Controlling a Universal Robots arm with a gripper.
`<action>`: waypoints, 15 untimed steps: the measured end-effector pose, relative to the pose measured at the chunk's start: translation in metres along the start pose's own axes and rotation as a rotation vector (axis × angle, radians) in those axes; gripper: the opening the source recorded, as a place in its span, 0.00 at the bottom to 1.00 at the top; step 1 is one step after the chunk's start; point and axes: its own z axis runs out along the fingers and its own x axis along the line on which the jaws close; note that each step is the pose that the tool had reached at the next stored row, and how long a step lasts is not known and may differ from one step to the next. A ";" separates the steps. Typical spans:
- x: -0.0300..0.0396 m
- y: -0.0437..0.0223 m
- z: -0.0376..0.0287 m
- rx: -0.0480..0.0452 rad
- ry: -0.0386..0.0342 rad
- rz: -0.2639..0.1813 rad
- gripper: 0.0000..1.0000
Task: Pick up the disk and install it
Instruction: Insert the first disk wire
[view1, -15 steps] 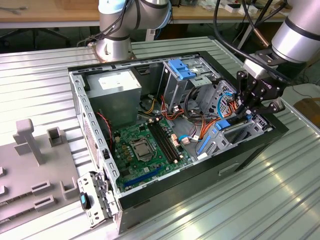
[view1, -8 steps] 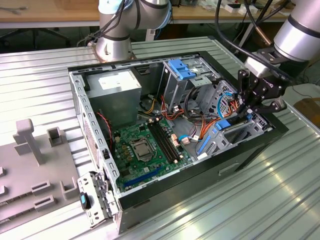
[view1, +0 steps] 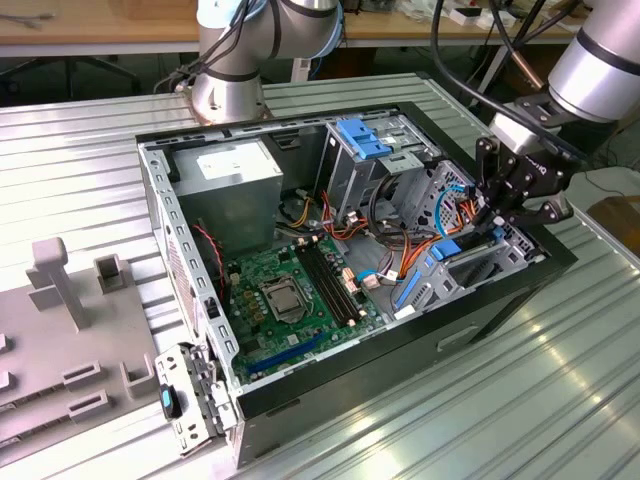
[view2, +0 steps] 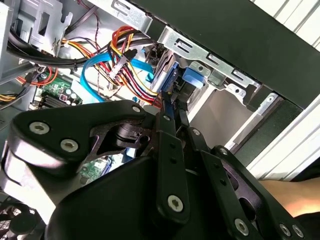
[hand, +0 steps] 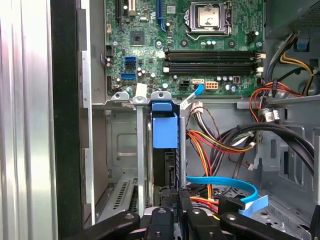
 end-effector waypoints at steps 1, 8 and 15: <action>0.0000 0.0000 0.0002 0.0000 0.0000 0.003 0.17; 0.0001 0.0000 0.0010 0.0011 0.0011 0.048 0.17; 0.0046 0.0001 0.0032 0.0011 0.0010 0.047 0.17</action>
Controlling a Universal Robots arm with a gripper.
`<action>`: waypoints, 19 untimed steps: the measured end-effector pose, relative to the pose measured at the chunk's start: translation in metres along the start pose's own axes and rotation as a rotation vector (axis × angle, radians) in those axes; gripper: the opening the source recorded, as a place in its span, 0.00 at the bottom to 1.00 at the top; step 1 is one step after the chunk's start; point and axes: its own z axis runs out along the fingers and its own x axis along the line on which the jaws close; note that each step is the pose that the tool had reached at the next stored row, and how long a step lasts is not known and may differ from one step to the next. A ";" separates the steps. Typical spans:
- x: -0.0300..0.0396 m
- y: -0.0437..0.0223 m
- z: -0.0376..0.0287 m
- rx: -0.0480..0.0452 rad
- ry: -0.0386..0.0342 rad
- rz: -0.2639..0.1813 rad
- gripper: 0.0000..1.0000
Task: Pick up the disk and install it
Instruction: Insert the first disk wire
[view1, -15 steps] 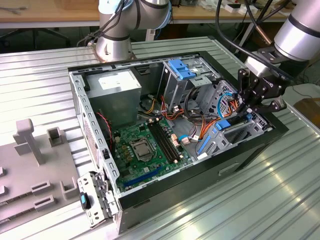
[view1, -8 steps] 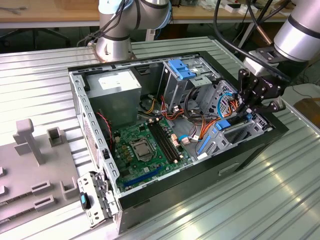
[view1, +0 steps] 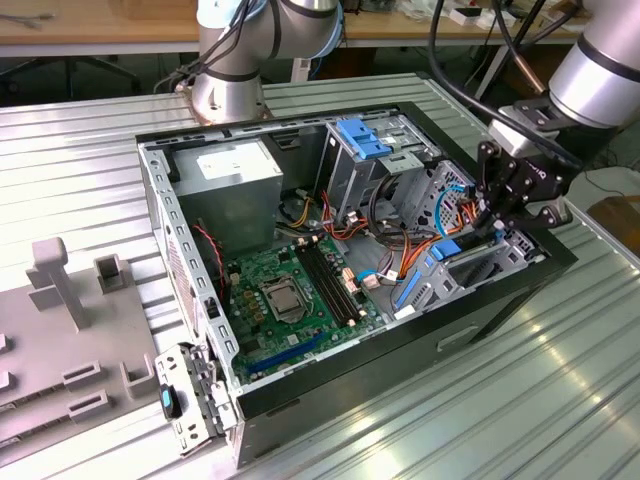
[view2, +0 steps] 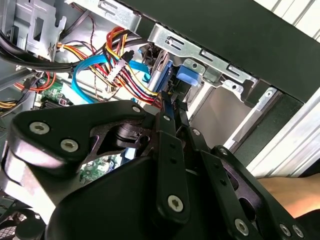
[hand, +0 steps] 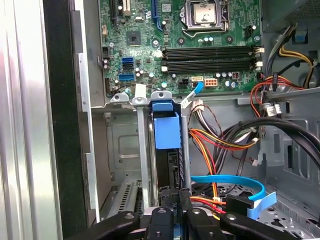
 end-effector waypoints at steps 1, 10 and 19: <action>0.0000 0.0005 0.0001 -0.0001 -0.0001 -0.005 0.17; -0.0071 0.0018 0.0003 -0.0005 0.0000 -0.020 0.17; -0.0072 0.0012 0.0003 -0.0008 0.0000 -0.033 0.17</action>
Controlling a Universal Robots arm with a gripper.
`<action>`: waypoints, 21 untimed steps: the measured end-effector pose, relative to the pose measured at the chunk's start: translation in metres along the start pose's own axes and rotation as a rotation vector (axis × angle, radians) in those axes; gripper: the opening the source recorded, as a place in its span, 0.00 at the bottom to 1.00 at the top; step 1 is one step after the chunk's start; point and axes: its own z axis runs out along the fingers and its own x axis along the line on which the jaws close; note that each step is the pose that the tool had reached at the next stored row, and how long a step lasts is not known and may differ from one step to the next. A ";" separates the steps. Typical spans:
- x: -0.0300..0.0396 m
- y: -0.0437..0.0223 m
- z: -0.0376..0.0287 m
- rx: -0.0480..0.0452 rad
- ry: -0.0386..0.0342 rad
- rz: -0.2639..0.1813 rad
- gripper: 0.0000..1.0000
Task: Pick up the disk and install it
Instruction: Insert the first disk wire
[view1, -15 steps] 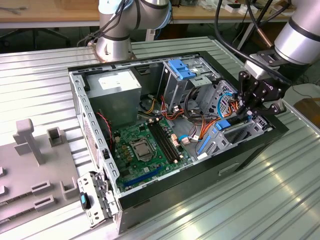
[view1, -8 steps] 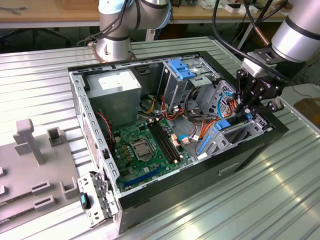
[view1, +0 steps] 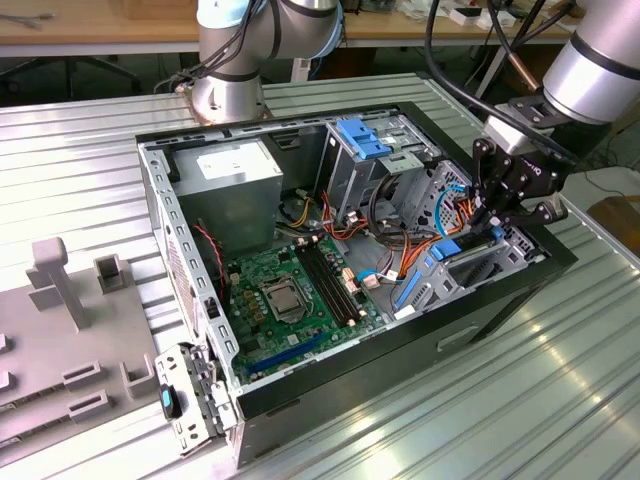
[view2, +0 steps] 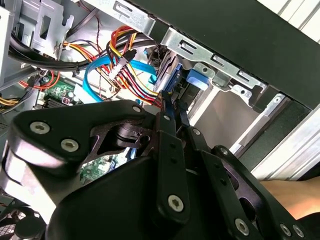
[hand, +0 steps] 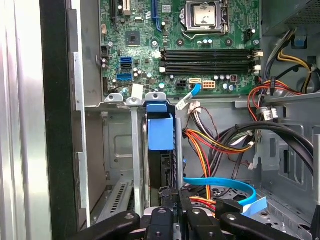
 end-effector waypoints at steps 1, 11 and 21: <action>0.0000 0.0000 0.0000 0.0000 -0.0001 -0.003 0.17; 0.0016 -0.0009 0.0001 -0.0002 -0.0002 -0.008 0.17; 0.0025 -0.0010 0.0013 -0.0002 -0.0002 -0.012 0.17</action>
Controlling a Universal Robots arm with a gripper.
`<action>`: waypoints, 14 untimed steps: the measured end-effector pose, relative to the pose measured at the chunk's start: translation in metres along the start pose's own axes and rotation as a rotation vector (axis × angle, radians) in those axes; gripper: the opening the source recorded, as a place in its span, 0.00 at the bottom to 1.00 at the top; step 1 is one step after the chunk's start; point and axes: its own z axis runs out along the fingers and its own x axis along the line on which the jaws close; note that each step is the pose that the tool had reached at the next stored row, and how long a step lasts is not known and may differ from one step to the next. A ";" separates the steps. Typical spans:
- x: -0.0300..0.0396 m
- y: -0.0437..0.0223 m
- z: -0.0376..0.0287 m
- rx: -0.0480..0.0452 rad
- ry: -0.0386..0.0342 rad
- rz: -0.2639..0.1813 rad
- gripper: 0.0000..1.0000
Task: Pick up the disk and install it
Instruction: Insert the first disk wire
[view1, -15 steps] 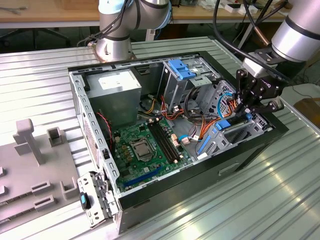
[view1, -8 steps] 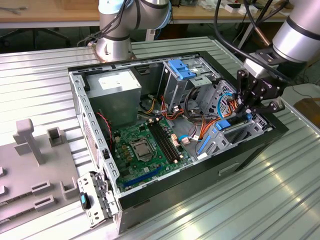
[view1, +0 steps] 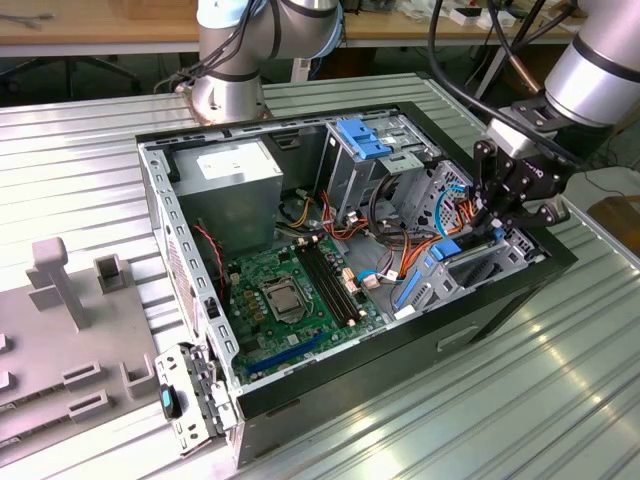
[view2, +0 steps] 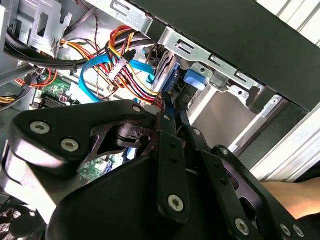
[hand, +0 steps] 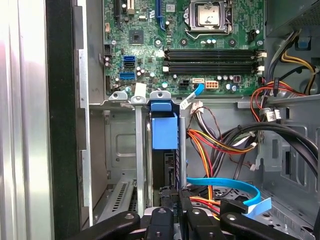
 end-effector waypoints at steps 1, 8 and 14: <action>0.0000 0.0000 0.0003 0.0000 0.0000 0.000 0.17; 0.0001 0.0001 0.0049 0.0000 0.0001 -0.002 0.17; 0.0001 0.0001 0.0060 0.0000 -0.0001 -0.002 0.17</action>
